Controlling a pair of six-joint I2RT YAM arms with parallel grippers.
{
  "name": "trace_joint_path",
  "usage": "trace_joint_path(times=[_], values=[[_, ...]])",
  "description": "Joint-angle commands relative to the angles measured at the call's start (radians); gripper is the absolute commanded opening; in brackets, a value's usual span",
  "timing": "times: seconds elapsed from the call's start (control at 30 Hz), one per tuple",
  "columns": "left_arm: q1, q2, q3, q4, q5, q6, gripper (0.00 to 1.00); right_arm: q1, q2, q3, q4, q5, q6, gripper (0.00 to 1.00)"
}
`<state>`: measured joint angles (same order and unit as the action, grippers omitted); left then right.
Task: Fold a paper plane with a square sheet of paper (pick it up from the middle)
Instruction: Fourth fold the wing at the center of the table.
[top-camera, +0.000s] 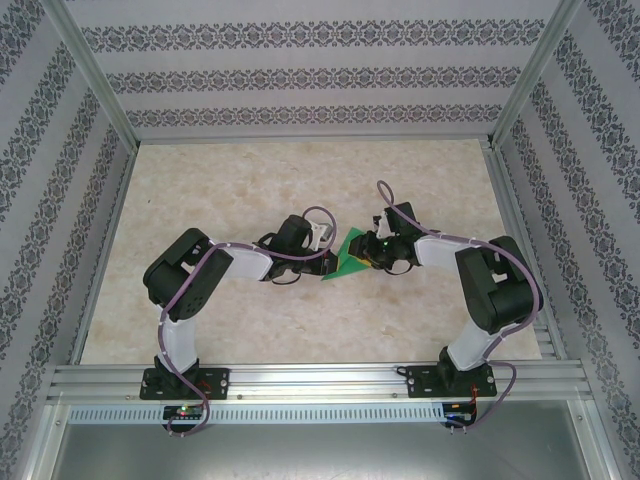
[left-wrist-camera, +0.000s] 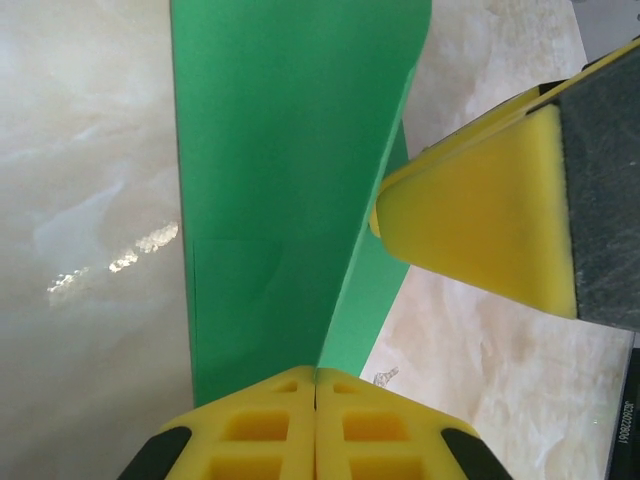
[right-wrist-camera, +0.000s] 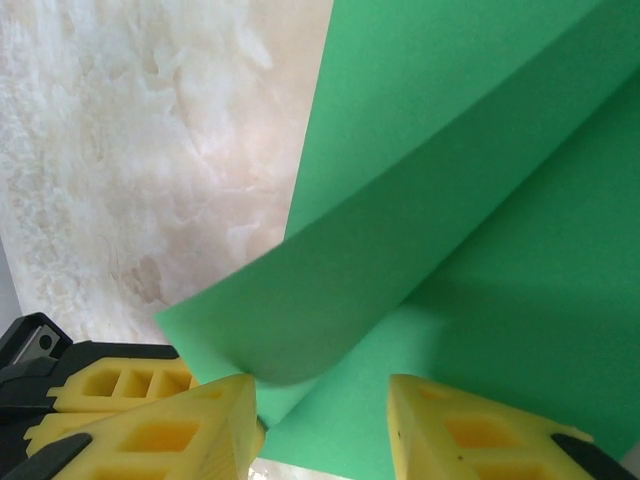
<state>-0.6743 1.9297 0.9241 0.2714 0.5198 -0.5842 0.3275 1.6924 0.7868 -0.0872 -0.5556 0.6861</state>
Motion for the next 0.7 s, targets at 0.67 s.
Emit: trace_joint_path(times=[0.67], values=[[0.028,-0.039,-0.012,-0.004,-0.049,0.108,0.22,-0.001,0.073,0.047,-0.115,0.128,0.054,0.44]])
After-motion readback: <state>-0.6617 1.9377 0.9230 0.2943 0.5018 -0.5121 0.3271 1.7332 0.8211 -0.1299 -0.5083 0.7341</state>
